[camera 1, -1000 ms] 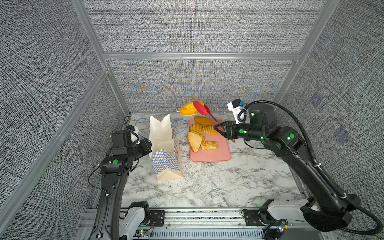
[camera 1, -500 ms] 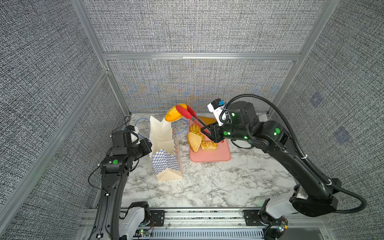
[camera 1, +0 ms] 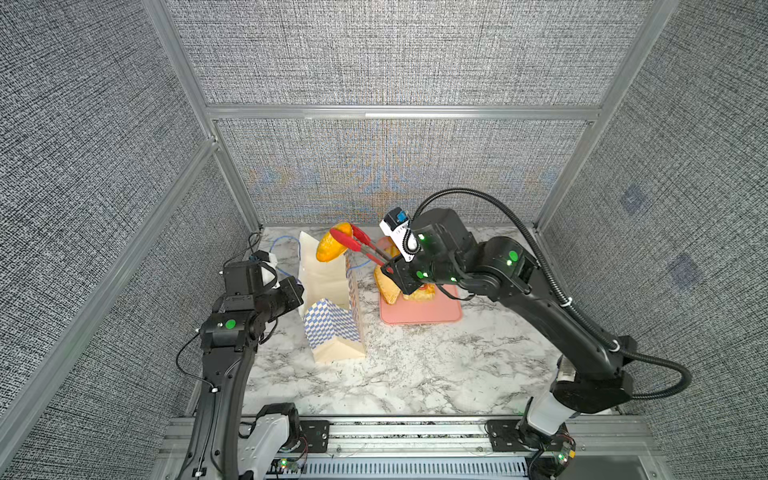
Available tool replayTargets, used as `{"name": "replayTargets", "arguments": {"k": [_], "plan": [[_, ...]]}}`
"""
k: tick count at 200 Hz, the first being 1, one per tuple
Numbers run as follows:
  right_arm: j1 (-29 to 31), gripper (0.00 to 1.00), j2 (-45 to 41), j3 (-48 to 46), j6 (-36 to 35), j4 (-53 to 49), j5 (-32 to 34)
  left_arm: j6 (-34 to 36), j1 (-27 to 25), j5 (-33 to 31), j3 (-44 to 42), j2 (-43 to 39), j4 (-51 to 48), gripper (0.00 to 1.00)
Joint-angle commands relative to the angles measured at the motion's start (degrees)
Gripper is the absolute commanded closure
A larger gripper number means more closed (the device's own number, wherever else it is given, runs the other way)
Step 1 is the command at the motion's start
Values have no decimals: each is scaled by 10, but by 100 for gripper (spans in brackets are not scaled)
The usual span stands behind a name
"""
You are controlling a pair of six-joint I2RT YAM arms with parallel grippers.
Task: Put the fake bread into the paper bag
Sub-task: 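Carry the bun in the tongs over the bag held by the left gripper, then open the tongs to drop the bun into the bag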
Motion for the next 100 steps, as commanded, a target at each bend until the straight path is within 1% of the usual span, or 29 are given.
{"name": "replayTargets", "arguments": {"k": [1,100], "plan": [[6,65,11,15,-16,-3,15,-1,1,2,1,-1,3,97],[12,65,73,56,-23,-18,14,-2,0,4,1,1,4,97]]}}
